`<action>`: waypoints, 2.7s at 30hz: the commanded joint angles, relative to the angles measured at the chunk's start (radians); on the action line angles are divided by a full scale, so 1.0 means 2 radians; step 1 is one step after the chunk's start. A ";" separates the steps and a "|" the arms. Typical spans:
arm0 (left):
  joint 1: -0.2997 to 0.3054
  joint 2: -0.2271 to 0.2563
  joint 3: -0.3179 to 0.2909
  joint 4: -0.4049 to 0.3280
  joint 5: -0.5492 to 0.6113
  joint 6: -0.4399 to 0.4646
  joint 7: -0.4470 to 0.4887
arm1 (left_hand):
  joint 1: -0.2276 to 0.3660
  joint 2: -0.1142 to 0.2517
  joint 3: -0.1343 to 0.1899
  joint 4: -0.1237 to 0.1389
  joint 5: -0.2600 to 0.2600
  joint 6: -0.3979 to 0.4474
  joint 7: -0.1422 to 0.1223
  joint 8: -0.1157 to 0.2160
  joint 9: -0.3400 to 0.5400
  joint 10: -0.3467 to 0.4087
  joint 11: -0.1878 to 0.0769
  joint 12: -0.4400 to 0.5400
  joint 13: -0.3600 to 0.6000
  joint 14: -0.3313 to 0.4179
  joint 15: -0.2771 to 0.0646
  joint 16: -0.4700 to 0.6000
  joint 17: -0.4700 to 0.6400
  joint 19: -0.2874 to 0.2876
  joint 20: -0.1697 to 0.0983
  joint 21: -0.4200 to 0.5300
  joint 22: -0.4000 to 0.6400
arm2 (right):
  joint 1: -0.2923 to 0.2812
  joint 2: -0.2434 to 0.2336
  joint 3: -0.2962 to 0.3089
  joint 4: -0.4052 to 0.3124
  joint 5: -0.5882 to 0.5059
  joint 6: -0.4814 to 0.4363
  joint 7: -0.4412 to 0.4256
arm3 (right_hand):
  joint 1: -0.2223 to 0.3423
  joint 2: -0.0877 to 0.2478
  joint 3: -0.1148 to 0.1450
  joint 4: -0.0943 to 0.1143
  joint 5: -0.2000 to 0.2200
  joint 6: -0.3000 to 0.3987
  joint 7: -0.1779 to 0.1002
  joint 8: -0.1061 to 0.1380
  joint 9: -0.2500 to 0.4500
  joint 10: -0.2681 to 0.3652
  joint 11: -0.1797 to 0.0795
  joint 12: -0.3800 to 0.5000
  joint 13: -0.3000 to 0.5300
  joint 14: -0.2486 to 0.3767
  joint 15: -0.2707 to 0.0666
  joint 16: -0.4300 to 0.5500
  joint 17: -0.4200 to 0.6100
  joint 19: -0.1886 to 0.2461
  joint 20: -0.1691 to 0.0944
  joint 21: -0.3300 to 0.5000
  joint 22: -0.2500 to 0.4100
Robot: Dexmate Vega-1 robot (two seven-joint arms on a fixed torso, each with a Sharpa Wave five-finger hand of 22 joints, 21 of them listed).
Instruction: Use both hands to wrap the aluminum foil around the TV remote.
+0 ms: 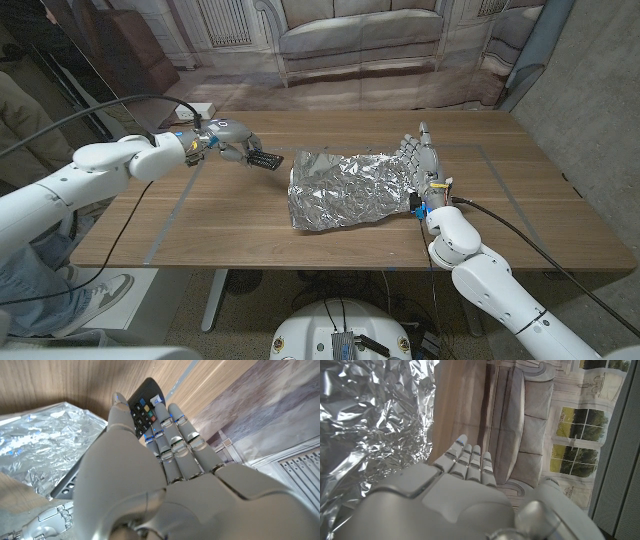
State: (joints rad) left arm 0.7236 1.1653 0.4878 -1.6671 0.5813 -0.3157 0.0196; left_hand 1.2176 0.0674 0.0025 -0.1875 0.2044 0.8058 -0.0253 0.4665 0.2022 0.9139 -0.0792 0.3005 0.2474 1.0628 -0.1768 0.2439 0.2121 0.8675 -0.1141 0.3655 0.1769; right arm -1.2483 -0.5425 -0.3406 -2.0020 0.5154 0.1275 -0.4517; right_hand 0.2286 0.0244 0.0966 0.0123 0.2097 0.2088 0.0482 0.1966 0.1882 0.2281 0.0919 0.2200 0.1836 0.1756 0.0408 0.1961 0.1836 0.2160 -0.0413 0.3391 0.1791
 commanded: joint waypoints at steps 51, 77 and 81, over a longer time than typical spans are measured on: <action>0.132 -0.127 -0.015 -0.262 -0.155 0.348 0.044 | 0.047 0.046 0.057 0.046 -0.005 0.070 -0.010 0.018 0.016 0.059 -0.059 -0.003 0.073 0.006 -0.020 -0.006 0.004 0.003 0.001 -0.002 0.003 | -0.213 -0.078 0.163 -0.019 -0.525 -0.021 -0.100 | 0.139 0.040 0.060 -0.084 -0.008 0.009 -0.047 0.000 0.002 0.020 -0.062 -0.002 0.001 0.019 -0.046 -0.008 -0.004 0.041 -0.026 -0.027 -0.001; 0.099 -0.141 0.025 -0.239 -0.136 0.345 0.037 | 0.047 0.045 0.063 0.048 -0.006 0.068 -0.009 0.022 0.017 0.058 -0.057 -0.007 0.084 0.003 -0.020 -0.008 0.006 0.001 0.003 -0.004 0.003 | -0.190 -0.139 0.103 -0.012 -0.568 -0.123 -0.076 | 0.249 0.026 0.090 -0.101 -0.008 -0.012 -0.085 -0.002 0.003 0.003 -0.079 -0.007 0.002 0.011 -0.057 -0.008 -0.004 0.046 -0.032 -0.045 -0.001; 0.091 -0.144 0.032 -0.234 -0.132 0.341 0.031 | 0.047 0.045 0.064 0.048 -0.006 0.067 -0.011 0.023 0.017 0.058 -0.058 -0.008 0.086 0.003 -0.020 -0.009 0.006 0.001 0.003 -0.004 0.003 | -0.177 -0.145 0.085 -0.004 -0.571 -0.134 -0.074 | 0.263 0.023 0.093 -0.101 -0.007 -0.014 -0.088 -0.001 0.004 0.003 -0.082 -0.007 0.002 0.011 -0.061 -0.008 -0.004 0.047 -0.034 -0.047 -0.001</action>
State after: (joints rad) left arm 0.9370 0.8899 0.5184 -2.1611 0.2987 0.3788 0.0942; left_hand 1.2176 0.0674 0.0148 -0.1998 0.1892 0.8058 -0.0252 0.4666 0.2022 0.9121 -0.0810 0.2850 0.2479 1.0681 -0.1816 0.2322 0.2212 0.8677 -0.1141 0.3585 0.1791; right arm -1.6384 -0.7913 -0.1074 -2.0257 -0.6100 -0.0779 -0.6178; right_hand 0.7373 0.0730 0.2725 -0.1934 0.1934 0.1836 -0.1238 0.1966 0.1934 0.2398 -0.0666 0.2067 0.1840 0.1984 -0.0357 0.1807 0.1722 0.3010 -0.0412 0.2461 0.1768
